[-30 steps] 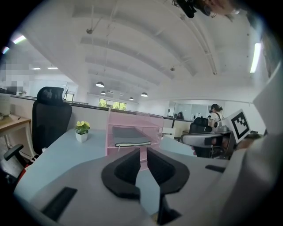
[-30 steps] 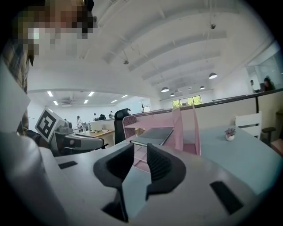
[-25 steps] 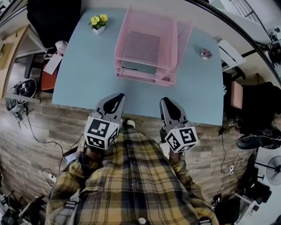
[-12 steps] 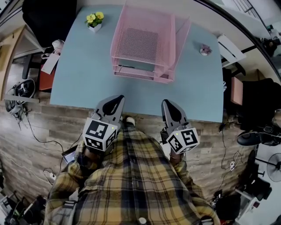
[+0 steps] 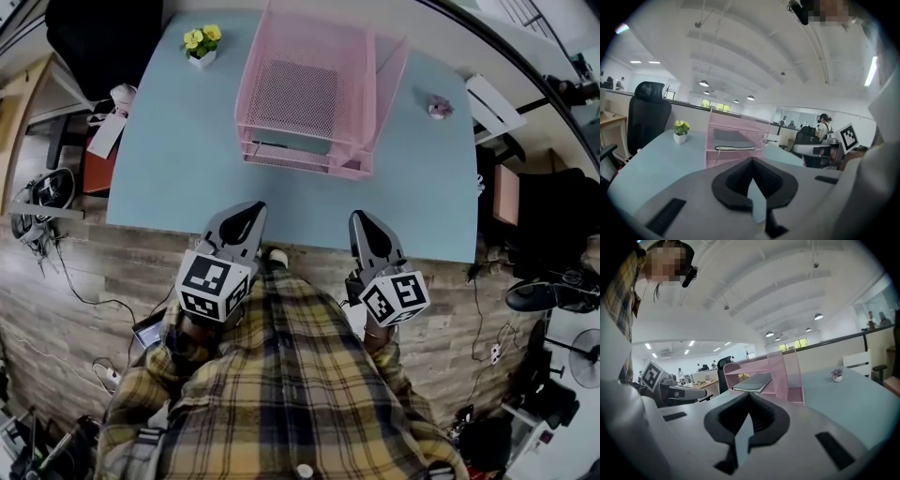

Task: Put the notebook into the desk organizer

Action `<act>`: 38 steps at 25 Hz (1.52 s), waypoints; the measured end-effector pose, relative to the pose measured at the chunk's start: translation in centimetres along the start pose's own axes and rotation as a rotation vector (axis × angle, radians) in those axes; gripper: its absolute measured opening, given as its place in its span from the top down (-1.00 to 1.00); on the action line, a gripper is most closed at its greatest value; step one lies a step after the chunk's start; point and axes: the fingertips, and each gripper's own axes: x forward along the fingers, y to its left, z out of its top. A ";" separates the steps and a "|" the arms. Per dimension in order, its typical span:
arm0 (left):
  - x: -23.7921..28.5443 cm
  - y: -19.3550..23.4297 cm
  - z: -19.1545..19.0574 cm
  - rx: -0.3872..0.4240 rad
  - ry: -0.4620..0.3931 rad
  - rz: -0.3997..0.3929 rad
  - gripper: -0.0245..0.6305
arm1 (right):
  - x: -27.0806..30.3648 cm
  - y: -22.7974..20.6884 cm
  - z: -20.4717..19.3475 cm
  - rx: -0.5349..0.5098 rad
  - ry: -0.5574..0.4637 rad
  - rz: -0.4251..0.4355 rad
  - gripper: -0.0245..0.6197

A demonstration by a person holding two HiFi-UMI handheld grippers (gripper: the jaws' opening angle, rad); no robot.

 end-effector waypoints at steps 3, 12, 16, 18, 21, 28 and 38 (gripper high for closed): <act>0.1 0.3 0.1 -0.002 -0.001 -0.001 0.95 | 0.3 0.0 0.1 0.001 0.003 0.002 0.92; 0.4 0.6 0.3 -0.005 -0.001 -0.015 0.95 | 0.8 0.1 0.2 -0.002 -0.001 -0.005 0.92; 0.6 0.9 0.3 -0.011 0.002 -0.016 0.95 | 1.1 0.0 0.2 -0.002 0.001 -0.010 0.92; 0.7 1.0 0.4 -0.014 0.002 -0.017 0.95 | 1.2 0.1 0.3 -0.005 0.001 -0.012 0.92; 0.8 1.2 0.4 -0.019 0.005 -0.017 0.95 | 1.3 -0.1 0.4 -0.006 0.000 -0.020 0.92; 0.9 1.4 0.4 -0.027 0.011 -0.018 0.95 | 1.3 -0.6 0.6 -0.001 -0.003 -0.051 0.92; 1.4 1.7 0.4 -0.034 0.014 -0.018 0.95 | 1.6 -0.9 0.5 -0.012 0.008 -0.055 0.92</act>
